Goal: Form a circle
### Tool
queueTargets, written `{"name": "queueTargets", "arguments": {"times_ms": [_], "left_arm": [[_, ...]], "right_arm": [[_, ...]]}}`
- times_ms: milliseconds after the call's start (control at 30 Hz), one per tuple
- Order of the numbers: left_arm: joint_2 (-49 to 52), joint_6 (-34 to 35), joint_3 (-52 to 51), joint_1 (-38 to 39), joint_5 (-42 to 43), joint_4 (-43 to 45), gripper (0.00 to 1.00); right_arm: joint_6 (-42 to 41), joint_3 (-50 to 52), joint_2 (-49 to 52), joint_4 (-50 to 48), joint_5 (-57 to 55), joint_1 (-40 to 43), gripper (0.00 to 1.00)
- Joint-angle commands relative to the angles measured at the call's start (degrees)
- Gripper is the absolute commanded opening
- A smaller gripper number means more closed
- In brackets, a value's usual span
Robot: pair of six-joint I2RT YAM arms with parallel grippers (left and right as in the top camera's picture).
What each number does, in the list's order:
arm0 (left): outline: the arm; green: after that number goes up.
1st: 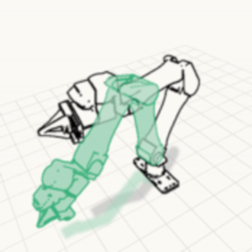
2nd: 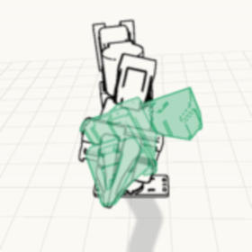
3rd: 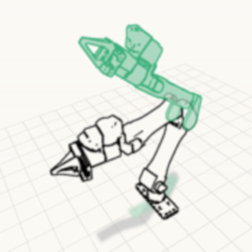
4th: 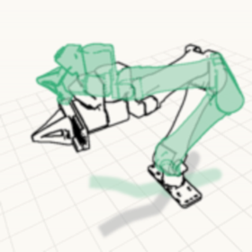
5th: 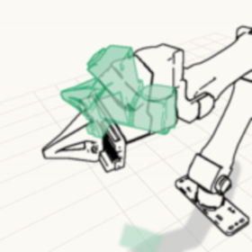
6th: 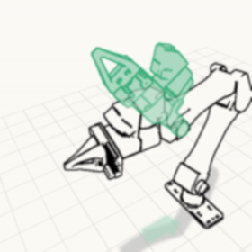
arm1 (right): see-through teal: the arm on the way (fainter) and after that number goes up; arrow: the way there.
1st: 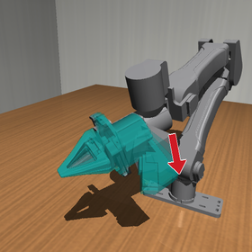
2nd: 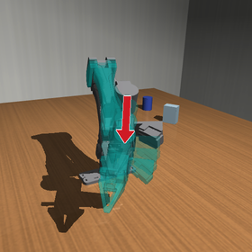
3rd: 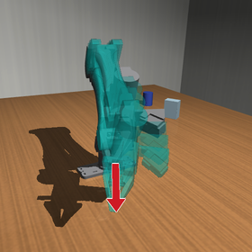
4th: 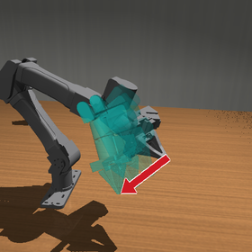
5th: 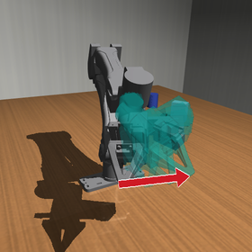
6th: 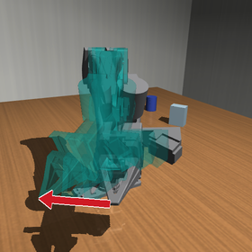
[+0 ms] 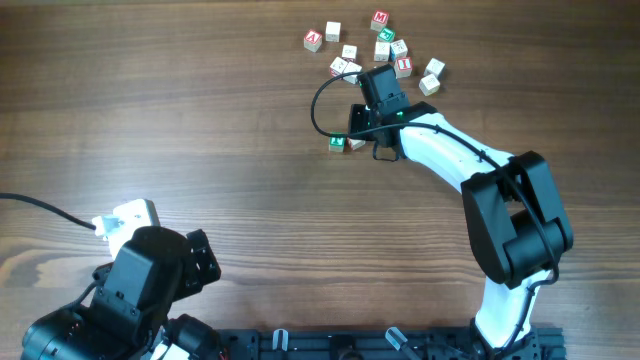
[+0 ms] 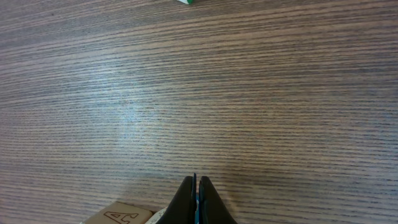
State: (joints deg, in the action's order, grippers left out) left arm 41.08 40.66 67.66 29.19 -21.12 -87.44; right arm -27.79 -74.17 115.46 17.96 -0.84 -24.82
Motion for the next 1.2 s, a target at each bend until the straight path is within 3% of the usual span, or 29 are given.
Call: {"name": "queueTargets", "arguments": {"times_ms": [0,1167], "left_arm": [[0.11,0.74,-0.22,-0.07,0.07,-0.07,1.0],[0.11,0.74,-0.22,-0.07,0.07,-0.07,1.0]], "right_arm": [[0.85,0.66,1.33,-0.24,1.05,-0.17,0.05],[2.32,0.66,1.33,-1.07,2.69,-0.17,0.04]]}}
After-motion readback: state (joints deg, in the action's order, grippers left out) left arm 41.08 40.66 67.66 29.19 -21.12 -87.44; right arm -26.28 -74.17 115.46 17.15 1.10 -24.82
